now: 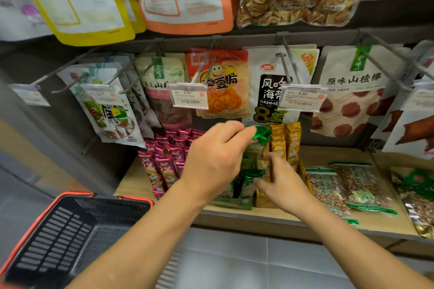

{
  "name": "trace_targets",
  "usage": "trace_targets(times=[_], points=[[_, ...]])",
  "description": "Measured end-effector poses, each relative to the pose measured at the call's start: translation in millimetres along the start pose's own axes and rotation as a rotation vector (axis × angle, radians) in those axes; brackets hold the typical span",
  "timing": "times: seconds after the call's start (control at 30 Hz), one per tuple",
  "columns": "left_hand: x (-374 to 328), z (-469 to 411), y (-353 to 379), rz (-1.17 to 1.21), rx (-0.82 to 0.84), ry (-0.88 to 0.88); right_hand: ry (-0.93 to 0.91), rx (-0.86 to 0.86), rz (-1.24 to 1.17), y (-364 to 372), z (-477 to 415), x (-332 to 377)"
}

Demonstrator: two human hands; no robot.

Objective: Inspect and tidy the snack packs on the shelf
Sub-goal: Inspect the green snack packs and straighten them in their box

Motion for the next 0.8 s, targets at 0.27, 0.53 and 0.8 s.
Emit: trace_targets(times=[0.27,0.53,0.8], points=[[-3,10,-76,0.338,-0.214,-0.317,-0.446,0.313,-0.389,-30,48,58],[17,24,-65,1.190,-0.057,-1.113,-0.416,0.430,-0.679,-27,88,71],[39,33,-54,0.742,0.184,-0.930,-0.409,0.355,-0.381,-27,82,64]])
Point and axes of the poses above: each hand's wrist, its own z-axis away from the middle knuckle, its own y-axis out of the palm, x = y × z, the point moved 1 cm from there along -z, towards the middle knuckle, and after that the axes turned 7 degrees about -z, right-handed, at the moved point
